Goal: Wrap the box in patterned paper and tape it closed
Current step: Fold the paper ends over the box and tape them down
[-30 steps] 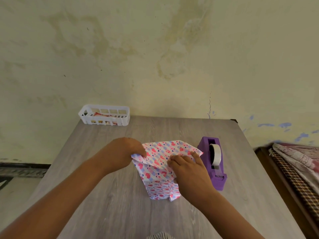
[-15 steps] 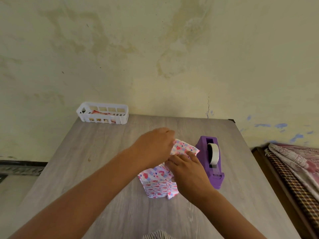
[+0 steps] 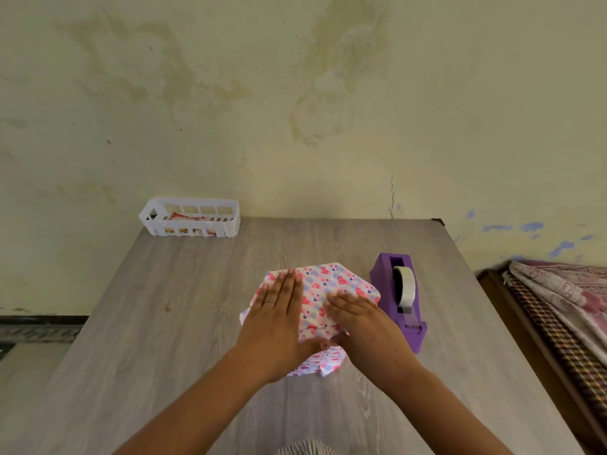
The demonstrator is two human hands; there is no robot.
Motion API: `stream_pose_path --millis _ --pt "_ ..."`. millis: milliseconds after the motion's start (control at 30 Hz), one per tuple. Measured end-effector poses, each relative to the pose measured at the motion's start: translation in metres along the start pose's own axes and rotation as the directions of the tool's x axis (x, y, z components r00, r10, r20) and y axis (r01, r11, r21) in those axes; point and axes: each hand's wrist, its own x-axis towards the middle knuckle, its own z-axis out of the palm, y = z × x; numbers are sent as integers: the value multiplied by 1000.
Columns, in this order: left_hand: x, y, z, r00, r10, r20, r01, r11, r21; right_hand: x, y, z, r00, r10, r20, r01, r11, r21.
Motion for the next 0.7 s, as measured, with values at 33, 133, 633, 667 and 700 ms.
stream_pose_path --millis 33,133,633,667,700 --pt "-1 -3 2 1000 16 -2 -16 1000 9 -1 2 3 1000 -14 14 14 1000 -5" --pt "2 -10 9 997 38 -62 -35 998 57 -4 -3 2 999 30 -20 -30 1000 -1" --pt "4 -9 31 943 163 -291 -142 986 92 -4 21 24 917 -134 -376 93 988 -126" --pt "6 -6 31 943 140 -300 -121 989 82 0 21 21 924 -115 -364 80 991 -110" --pt "8 -3 30 944 125 -306 -107 991 76 3 21 17 934 -91 -345 62 994 -92"
